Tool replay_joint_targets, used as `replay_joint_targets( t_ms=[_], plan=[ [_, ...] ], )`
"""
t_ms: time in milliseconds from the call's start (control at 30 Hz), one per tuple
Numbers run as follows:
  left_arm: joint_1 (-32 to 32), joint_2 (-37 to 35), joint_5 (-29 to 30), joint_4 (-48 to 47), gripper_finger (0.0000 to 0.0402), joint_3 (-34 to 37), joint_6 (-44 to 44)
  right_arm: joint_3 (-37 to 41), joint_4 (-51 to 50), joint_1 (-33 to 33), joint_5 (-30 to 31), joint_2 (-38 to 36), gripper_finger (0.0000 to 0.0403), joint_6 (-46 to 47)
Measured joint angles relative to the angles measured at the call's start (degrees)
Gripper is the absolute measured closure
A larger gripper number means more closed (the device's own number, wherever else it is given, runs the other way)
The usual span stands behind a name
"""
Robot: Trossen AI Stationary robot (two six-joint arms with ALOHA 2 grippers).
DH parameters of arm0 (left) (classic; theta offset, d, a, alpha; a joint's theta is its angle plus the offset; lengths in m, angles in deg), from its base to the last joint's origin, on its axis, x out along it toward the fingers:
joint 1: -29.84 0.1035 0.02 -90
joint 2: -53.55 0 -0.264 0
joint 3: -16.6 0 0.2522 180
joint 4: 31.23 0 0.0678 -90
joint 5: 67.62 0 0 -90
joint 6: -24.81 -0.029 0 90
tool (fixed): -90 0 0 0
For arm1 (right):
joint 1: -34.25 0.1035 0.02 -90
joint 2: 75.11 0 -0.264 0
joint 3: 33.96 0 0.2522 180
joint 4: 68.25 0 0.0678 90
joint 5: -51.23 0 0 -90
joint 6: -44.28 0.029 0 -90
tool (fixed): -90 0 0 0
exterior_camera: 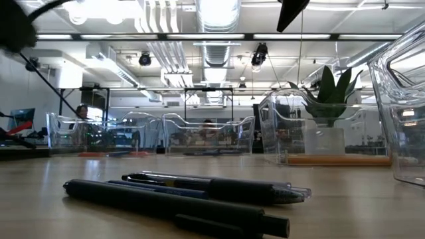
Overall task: Sort crayons/erasers/pens/pencils in bins
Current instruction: Put the blue eraser into the top left transparent bin
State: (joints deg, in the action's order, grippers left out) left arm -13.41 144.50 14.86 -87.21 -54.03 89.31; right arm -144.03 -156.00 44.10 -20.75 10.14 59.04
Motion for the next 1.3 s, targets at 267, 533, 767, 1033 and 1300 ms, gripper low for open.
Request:
replay_joint_targets(
  t_ms=[267,533,767,1033,1300],
  plan=[
    [7.59,-7.16,25.59,-0.82,0.0389,-4.92,4.60,0.00,-1.15,0.00,0.02,-0.96,0.0225,-4.02],
    [24.39,-15.31,44.90,-7.78,0.0389,-6.97,-4.24,0.00,-0.22,0.00,0.02,-0.72,0.0225,-5.80],
    [47.82,-21.64,45.41,-10.07,0.0389,-5.16,-16.48,0.00,2.12,-0.02,0.02,0.60,0.0225,-1.97],
    [71.36,-21.03,41.52,-9.38,0.0389,-3.57,-27.53,0.00,8.50,-0.02,0.02,1.53,0.0225,2.60],
    [81.87,-16.45,35.15,-1.47,0.0389,3.40,-32.32,0.00,12.05,-0.02,0.02,1.57,0.0225,8.93]
  ],
)
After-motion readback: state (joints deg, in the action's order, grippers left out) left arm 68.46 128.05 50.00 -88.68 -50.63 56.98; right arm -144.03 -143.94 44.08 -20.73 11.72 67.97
